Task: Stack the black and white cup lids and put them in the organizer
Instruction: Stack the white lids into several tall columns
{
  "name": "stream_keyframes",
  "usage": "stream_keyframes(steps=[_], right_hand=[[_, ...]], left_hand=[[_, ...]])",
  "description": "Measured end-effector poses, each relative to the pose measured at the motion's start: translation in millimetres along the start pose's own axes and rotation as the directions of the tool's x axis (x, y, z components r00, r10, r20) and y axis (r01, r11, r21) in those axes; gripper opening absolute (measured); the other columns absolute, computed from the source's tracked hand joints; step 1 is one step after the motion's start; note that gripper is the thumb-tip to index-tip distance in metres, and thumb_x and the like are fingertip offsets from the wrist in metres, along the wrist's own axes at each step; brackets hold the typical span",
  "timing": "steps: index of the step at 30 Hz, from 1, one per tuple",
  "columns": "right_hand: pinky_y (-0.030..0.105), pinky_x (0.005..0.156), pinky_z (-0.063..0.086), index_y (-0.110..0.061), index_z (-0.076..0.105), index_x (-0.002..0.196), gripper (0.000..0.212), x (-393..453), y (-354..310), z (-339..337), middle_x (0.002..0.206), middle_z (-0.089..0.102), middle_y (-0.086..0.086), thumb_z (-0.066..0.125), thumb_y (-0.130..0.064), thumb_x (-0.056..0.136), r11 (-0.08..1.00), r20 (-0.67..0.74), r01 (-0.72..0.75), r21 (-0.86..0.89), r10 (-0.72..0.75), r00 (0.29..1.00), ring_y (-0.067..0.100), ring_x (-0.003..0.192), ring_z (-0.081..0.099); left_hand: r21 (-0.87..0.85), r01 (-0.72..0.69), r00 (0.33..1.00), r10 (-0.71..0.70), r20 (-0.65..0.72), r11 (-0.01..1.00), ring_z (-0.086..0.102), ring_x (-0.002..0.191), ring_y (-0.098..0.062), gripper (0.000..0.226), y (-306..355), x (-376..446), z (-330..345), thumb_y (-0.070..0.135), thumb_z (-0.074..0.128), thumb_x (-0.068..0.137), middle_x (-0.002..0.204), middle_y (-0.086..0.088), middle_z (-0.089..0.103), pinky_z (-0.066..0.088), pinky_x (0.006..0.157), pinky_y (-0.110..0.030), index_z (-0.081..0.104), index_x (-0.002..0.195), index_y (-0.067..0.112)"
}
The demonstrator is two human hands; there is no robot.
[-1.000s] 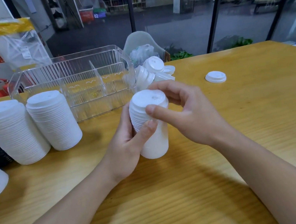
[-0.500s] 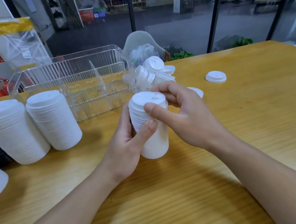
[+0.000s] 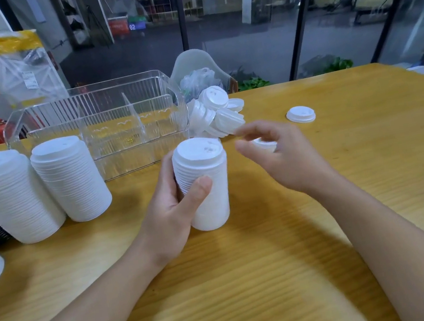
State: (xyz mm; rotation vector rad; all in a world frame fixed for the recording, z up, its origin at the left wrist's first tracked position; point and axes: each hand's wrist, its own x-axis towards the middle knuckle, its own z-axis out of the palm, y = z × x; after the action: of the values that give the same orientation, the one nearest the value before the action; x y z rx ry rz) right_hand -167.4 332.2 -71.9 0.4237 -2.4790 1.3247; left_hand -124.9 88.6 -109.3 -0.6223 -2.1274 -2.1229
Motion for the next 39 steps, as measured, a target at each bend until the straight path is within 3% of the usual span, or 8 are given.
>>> stream_keyframes(steps=[5, 12, 15, 19, 22, 28, 33, 39], right_hand=[[0.038, 0.119, 0.03, -0.026, 0.069, 0.141, 0.044, 18, 54, -8, 0.146, 0.065, -0.008, 0.078, -0.036, 0.098, 0.836, -0.102, -0.21, -0.507, 0.184, 0.978, 0.022, 0.14, 0.049], [0.031, 0.097, 0.024, -0.025, 0.08, 0.102, 0.006, 26, 68, 2, 0.109, 0.078, -0.006, 0.075, -0.028, 0.1, 0.793, -0.164, -0.174, -0.583, 0.095, 0.982, 0.022, 0.114, 0.062], [0.036, 0.106, 0.037, -0.029, 0.077, 0.096, 0.006, 19, 60, 4, 0.11, 0.076, -0.009, 0.078, -0.034, 0.099, 0.87, -0.093, -0.166, -0.464, 0.138, 0.986, 0.021, 0.108, 0.059], [0.034, 0.083, 0.046, -0.035, 0.07, 0.089, 0.011, 10, 48, 6, 0.104, 0.072, -0.018, 0.078, -0.031, 0.096, 0.94, 0.034, -0.145, -0.308, 0.163, 0.986, 0.019, 0.1, 0.061], [0.025, 0.082, 0.046, -0.034, 0.073, 0.097, 0.011, 8, 41, 6, 0.103, 0.073, -0.021, 0.077, -0.024, 0.097, 0.972, 0.081, -0.086, -0.219, 0.106, 0.991, 0.001, 0.101, 0.064], [0.035, 0.094, 0.05, -0.04, 0.067, 0.113, 0.028, 9, 40, 13, 0.096, 0.073, -0.026, 0.076, -0.02, 0.097, 0.985, -0.008, -0.027, -0.169, 0.026, 1.0, 0.018, 0.111, 0.064], [0.023, 0.091, 0.049, -0.035, 0.071, 0.12, 0.042, 4, 35, 13, 0.096, 0.074, -0.012, 0.083, -0.011, 0.088, 0.997, 0.033, -0.039, -0.065, 0.041, 0.999, 0.005, 0.102, 0.068], [0.038, 0.09, 0.062, -0.03, 0.074, 0.122, 0.041, 8, 25, 8, 0.103, 0.072, 0.009, 0.084, -0.007, 0.091, 0.977, -0.085, -0.068, 0.201, 0.087, 0.993, 0.015, 0.088, 0.071]], left_hand=[[0.006, -0.001, 1.0, 0.001, -0.018, 1.0, 0.064, 0.132, -0.012, 0.067, 0, 0, -1, 0.037, 0.072, 0.1, 0.143, 0.009, 0.066, 0.052, 0.102, -0.022, 0.043, 0.159, 0.025], [0.005, -0.007, 1.0, 0.007, -0.015, 1.0, 0.065, 0.132, -0.012, 0.073, 2, -1, -1, 0.048, 0.073, 0.093, 0.143, 0.007, 0.067, 0.053, 0.101, -0.02, 0.046, 0.157, 0.027], [0.004, -0.002, 1.0, 0.002, -0.008, 1.0, 0.065, 0.133, -0.015, 0.073, 2, -1, -1, 0.05, 0.073, 0.093, 0.144, 0.007, 0.067, 0.053, 0.102, -0.022, 0.046, 0.157, 0.028], [0.007, 0.0, 1.0, 0.0, -0.009, 1.0, 0.064, 0.133, -0.015, 0.071, 0, 0, -2, 0.048, 0.073, 0.094, 0.143, 0.006, 0.067, 0.052, 0.103, -0.024, 0.047, 0.157, 0.026], [0.014, -0.004, 1.0, 0.004, -0.008, 1.0, 0.064, 0.134, -0.015, 0.072, 0, 0, -2, 0.049, 0.073, 0.094, 0.144, 0.006, 0.067, 0.053, 0.103, -0.024, 0.047, 0.157, 0.027], [0.033, -0.021, 1.0, 0.021, -0.019, 0.999, 0.065, 0.13, -0.009, 0.072, 0, 0, -1, 0.047, 0.071, 0.094, 0.14, 0.008, 0.068, 0.052, 0.101, -0.02, 0.047, 0.157, 0.021], [0.041, -0.023, 1.0, 0.023, -0.018, 0.999, 0.065, 0.13, -0.009, 0.071, 1, 0, 0, 0.049, 0.071, 0.094, 0.14, 0.008, 0.068, 0.052, 0.1, -0.019, 0.048, 0.156, 0.022], [0.036, -0.009, 1.0, 0.009, -0.018, 0.999, 0.065, 0.13, -0.009, 0.069, 1, -1, -1, 0.046, 0.073, 0.095, 0.14, 0.009, 0.068, 0.052, 0.101, -0.02, 0.047, 0.156, 0.024]])
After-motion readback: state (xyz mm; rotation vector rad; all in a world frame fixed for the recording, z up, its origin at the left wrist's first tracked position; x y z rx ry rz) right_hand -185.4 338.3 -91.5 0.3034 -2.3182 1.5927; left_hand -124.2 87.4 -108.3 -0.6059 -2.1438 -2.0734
